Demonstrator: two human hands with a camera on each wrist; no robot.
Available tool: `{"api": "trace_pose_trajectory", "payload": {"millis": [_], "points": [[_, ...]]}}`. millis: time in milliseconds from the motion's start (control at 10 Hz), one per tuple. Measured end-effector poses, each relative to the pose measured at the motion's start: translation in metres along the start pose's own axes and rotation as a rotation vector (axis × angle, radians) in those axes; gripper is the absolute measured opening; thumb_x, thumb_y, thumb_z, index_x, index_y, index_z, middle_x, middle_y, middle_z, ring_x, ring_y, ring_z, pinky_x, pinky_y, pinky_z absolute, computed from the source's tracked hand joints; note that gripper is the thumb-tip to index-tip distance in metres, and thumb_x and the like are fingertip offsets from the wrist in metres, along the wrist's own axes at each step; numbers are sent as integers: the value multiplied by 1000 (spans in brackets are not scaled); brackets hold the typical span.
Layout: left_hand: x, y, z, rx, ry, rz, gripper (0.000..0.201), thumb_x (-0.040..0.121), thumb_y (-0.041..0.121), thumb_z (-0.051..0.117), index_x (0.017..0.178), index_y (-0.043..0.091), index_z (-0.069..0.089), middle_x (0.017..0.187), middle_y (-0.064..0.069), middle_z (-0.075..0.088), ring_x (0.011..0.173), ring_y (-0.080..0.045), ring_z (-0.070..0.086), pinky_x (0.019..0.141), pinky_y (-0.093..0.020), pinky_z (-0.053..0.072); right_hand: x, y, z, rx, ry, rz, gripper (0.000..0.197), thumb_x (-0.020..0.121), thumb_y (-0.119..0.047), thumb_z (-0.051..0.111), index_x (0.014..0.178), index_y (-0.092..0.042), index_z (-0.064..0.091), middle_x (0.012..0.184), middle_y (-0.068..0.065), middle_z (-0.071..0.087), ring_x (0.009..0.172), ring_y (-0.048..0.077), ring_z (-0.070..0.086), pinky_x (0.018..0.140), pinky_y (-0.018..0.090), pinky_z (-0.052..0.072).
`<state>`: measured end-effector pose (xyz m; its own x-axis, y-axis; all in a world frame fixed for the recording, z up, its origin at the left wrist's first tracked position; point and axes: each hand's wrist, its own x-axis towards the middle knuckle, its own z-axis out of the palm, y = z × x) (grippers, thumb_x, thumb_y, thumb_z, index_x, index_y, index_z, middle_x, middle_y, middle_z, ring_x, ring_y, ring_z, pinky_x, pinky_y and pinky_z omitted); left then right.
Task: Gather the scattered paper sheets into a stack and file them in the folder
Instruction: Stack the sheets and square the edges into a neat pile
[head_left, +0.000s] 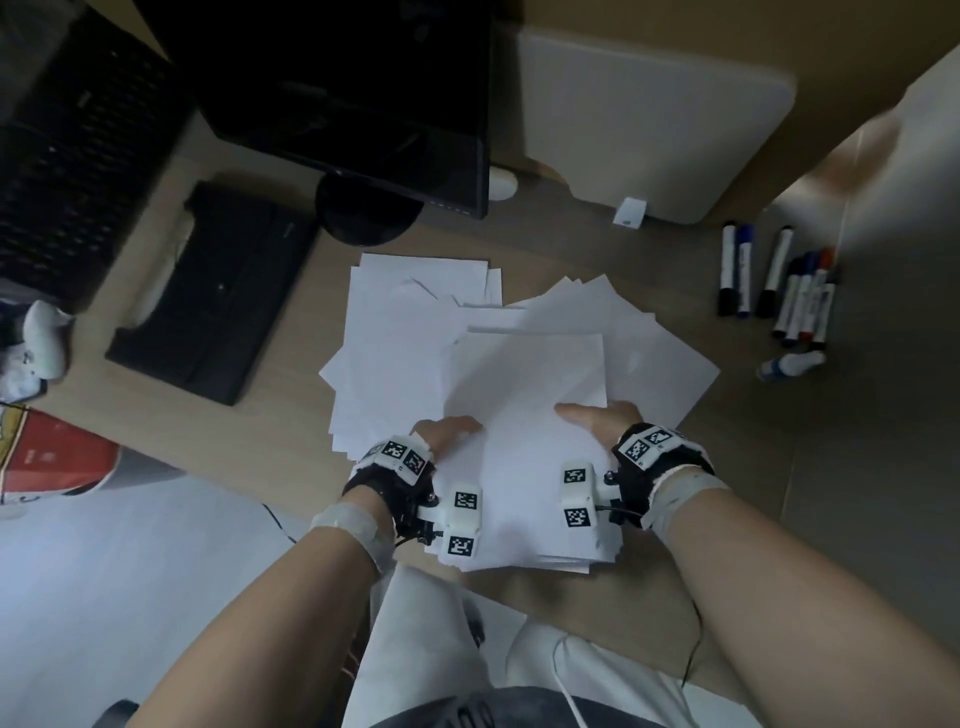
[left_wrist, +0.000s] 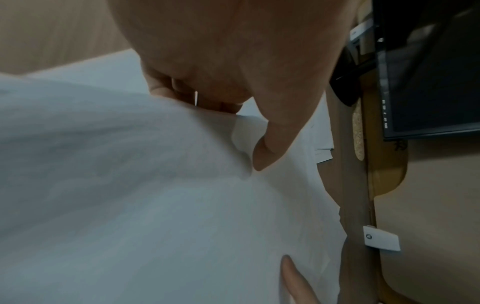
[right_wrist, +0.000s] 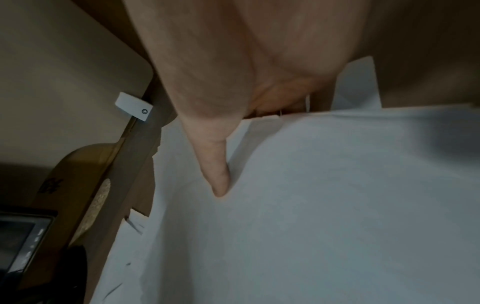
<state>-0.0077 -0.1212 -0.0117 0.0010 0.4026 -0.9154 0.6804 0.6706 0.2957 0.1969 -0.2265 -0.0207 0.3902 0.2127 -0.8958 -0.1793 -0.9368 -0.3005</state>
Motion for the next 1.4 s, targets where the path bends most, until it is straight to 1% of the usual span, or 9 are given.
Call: {"api": "trace_pose_trajectory", "payload": {"millis": [200,300,400,500,800,1000,1200,1300,1400], "points": [[11,14,-45,173,47,119,47,89,28,64,124,-3,56,117,-14,62,104,-31,59,85,-35,48,-16,-27,40,75,24,-59,95,64,-50,83,138,-4,46,131,14,58,113,34,58,97,40,46],[21,14,-67,258,8,102,52,88,31,64,128,-1,51,110,-12,57,96,-29,54,71,-29,42,-15,-34,60,111,33,-73,63,60,-39,86,106,-6,60,102,8,67,93,26,63,94,39,50],[42,7,-92,270,-61,40,59,84,36,69,129,2,51,121,-16,59,111,-33,57,86,-36,47,-19,-37,79,147,38,-119,37,74,-19,81,105,-4,68,103,6,70,92,23,64,86,29,49],[59,-8,-118,57,-154,-86,61,86,32,68,133,-2,49,114,-16,58,95,-30,60,94,-43,50,-28,-41,98,160,127,-162,32,84,-15,72,112,2,67,103,4,65,102,24,63,86,30,47],[78,-8,-135,172,-88,244,40,93,30,59,123,3,58,118,-17,64,95,-25,58,92,-41,50,-30,-40,136,120,80,117,78,76,-60,63,129,-2,53,113,16,61,98,33,59,97,43,47],[64,18,-95,230,-189,360,71,68,29,83,129,16,50,117,-5,64,112,-33,57,102,-52,43,-47,-16,84,401,123,-206,36,81,-6,74,116,-8,65,110,6,69,96,21,65,90,31,50],[16,72,-3,335,-186,520,57,80,15,76,129,8,49,117,-10,64,105,-29,62,91,-38,49,-41,24,3,531,302,-201,31,82,-8,74,111,-13,62,114,7,68,97,22,64,91,34,49],[14,83,40,540,-127,539,59,81,21,73,133,7,48,126,-12,60,111,-31,60,92,-37,48,-26,38,-19,497,334,-14,54,83,-19,75,129,-2,53,127,10,60,111,29,60,95,34,46],[19,89,74,715,-28,550,57,81,15,69,133,8,45,133,-15,50,115,-34,55,92,-38,48,-18,48,-34,271,246,160,57,77,-46,73,114,-5,59,111,10,65,97,31,65,90,41,51]]}}
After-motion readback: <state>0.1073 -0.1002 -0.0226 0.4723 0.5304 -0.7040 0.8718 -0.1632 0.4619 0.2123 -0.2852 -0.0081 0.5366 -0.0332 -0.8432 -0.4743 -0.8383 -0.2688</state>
